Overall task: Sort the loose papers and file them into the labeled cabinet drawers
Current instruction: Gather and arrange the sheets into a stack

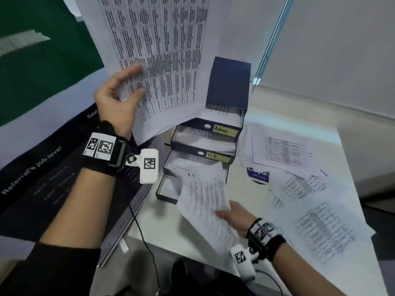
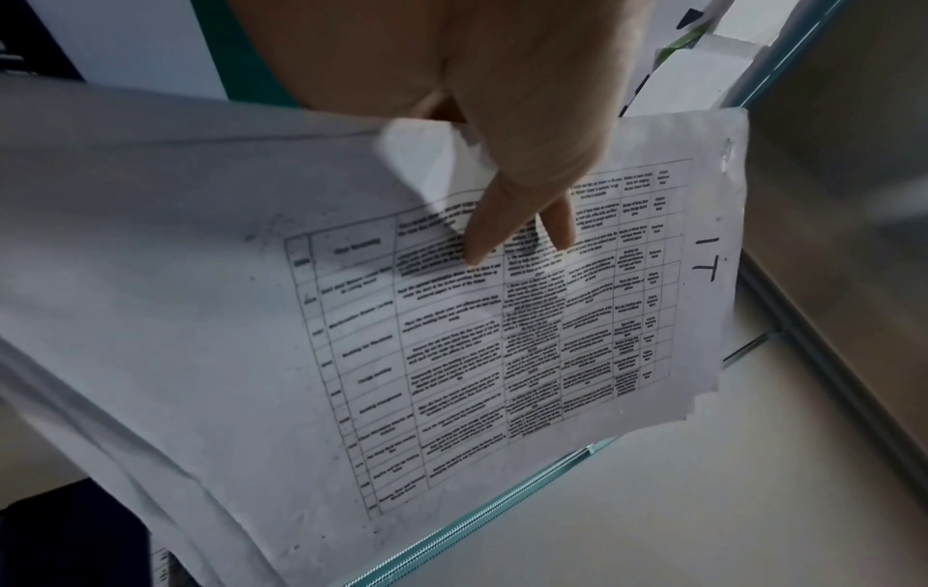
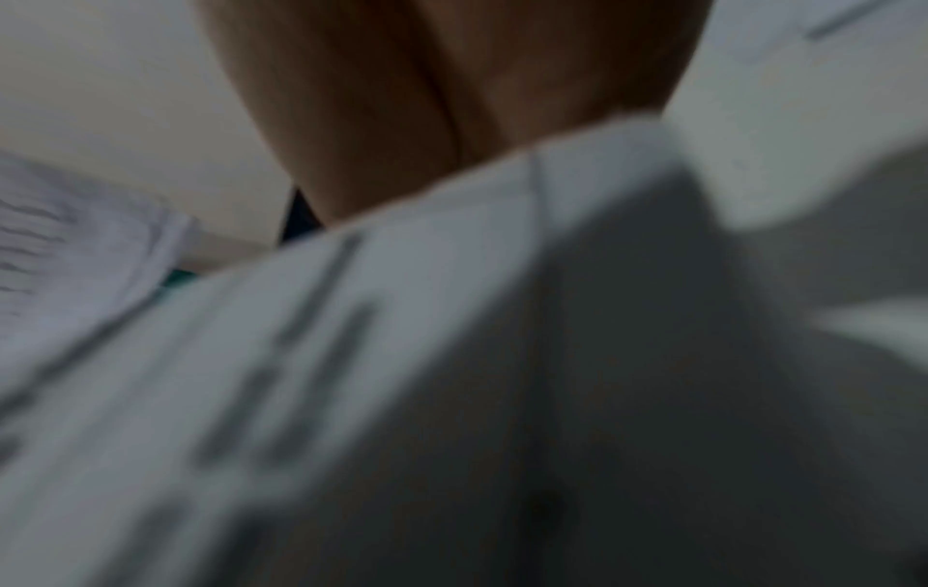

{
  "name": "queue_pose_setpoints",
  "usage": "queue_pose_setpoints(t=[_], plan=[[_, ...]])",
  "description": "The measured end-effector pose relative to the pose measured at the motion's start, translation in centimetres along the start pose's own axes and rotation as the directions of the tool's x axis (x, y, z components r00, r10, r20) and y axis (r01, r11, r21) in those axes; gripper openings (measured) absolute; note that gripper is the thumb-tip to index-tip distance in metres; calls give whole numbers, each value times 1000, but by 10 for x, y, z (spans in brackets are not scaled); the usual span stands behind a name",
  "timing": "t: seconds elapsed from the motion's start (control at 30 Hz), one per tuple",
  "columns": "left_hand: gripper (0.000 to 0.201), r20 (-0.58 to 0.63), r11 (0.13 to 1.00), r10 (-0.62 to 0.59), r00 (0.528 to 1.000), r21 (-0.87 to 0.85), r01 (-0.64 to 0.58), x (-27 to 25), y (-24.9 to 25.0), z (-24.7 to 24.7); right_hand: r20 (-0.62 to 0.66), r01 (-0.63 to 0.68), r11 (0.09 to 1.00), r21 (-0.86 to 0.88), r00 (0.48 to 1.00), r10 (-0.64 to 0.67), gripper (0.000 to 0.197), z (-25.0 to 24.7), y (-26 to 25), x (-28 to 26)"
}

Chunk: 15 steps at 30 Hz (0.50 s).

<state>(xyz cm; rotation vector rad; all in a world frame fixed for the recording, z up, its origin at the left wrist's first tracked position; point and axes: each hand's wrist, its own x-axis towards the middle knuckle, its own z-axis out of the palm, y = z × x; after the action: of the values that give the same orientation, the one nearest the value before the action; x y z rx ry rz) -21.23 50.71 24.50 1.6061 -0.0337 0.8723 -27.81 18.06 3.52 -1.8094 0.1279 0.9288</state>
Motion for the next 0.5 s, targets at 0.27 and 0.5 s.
queue_pose_setpoints(t=[0.27, 0.5], plan=[[42, 26, 994, -112, 993, -6, 112, -15, -23, -12, 188, -326, 925, 194, 938, 291, 63, 56, 54, 16], [42, -35, 995, -97, 995, -24, 96, -10, -29, -27, 241, -138, 941, 310, 968, 63, 42, 58, 3, -5]])
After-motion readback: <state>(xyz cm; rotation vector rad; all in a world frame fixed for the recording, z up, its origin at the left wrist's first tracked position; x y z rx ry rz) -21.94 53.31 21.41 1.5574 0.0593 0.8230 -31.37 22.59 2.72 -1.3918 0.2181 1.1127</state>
